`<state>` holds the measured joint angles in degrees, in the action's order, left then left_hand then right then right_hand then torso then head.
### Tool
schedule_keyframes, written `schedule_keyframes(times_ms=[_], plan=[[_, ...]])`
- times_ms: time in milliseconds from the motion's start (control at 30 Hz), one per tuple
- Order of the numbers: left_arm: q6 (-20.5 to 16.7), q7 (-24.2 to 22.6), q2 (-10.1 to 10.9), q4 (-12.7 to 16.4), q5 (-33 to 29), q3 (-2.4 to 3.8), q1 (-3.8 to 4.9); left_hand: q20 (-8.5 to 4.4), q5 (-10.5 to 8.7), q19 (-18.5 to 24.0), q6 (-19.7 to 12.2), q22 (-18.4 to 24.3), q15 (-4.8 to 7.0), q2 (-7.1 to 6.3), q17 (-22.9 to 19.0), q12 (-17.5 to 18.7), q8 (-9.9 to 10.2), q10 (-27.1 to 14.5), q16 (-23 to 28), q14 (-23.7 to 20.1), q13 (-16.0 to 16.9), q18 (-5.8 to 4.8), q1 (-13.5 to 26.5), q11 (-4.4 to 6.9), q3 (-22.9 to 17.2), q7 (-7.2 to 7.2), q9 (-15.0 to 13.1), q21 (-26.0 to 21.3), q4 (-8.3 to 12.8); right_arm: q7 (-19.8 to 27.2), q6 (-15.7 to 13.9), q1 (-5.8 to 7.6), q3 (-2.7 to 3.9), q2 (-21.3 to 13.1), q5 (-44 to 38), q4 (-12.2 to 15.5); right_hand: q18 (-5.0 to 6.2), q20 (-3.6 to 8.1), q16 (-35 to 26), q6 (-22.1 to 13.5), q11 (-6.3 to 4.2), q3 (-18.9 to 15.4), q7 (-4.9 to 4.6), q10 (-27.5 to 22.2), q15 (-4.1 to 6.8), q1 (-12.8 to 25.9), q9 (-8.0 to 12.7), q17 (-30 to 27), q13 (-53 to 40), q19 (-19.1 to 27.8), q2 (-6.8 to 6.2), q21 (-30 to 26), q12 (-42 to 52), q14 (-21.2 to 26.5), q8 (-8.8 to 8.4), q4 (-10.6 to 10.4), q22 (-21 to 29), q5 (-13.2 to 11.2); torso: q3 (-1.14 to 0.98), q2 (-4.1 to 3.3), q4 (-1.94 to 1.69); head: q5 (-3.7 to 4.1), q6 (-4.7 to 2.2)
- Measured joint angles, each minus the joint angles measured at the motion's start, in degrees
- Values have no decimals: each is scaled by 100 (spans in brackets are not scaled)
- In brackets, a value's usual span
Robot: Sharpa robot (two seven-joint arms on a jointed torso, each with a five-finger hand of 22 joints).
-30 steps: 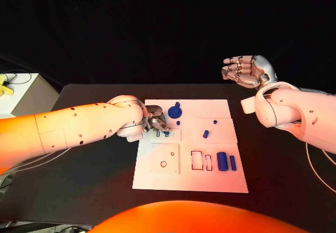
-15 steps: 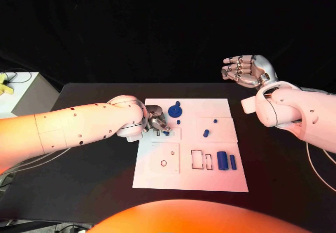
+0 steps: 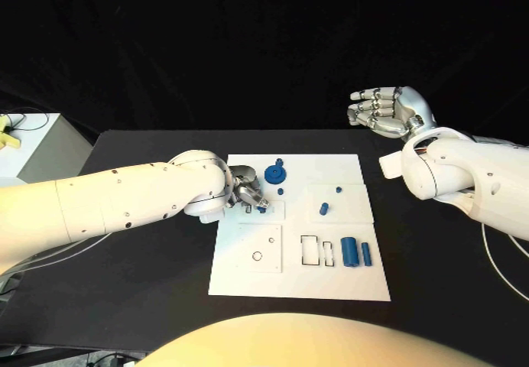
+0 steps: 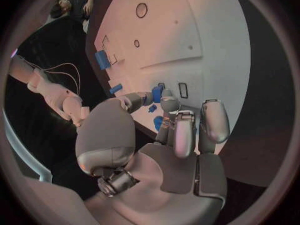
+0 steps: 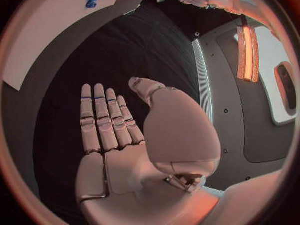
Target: Assemble the parts on the task board
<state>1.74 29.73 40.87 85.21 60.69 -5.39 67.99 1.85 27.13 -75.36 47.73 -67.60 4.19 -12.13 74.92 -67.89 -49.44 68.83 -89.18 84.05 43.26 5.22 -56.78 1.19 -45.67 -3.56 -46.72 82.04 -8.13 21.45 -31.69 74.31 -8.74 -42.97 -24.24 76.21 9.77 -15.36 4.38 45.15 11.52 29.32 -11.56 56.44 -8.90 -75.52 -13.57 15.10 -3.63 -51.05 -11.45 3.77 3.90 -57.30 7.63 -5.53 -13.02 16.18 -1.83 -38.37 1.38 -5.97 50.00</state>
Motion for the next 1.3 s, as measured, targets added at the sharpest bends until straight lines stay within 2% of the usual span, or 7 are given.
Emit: schedule_keyframes(times_ms=[533, 1300], plan=[[21, -22, 3, 1, 35, 6, -11, 0, -17, 0, 1, -7, 0, 12, 0, 22, 1, -14, 0, 0, -18, 0, -12, 13, 0, 1, 9, 0, 0, 0, 45, -13, -9, -2, -32, -32, 0, -20, 0, 0, 0, -16, 0, 0, 0, 22, 5, -17, 0, 20, -23, 0, 0, 0, 0, 15, 34, 0, 5, -2, 1, 4, 1], [101, -44, 27, 10, 42, 11, -11, 0, -28, 0, 1, -5, -1, 11, 0, 22, 11, -14, 0, 0, -12, 0, -11, 12, 0, 1, 6, 0, 0, 0, 52, -30, -17, 7, -51, -95, 0, -41, 0, 0, -1, -48, 0, 1, 0, 21, 4, -37, 0, 41, -24, 0, 0, -1, 0, 48, 81, -22, 2, 0, 0, -9, 1]])
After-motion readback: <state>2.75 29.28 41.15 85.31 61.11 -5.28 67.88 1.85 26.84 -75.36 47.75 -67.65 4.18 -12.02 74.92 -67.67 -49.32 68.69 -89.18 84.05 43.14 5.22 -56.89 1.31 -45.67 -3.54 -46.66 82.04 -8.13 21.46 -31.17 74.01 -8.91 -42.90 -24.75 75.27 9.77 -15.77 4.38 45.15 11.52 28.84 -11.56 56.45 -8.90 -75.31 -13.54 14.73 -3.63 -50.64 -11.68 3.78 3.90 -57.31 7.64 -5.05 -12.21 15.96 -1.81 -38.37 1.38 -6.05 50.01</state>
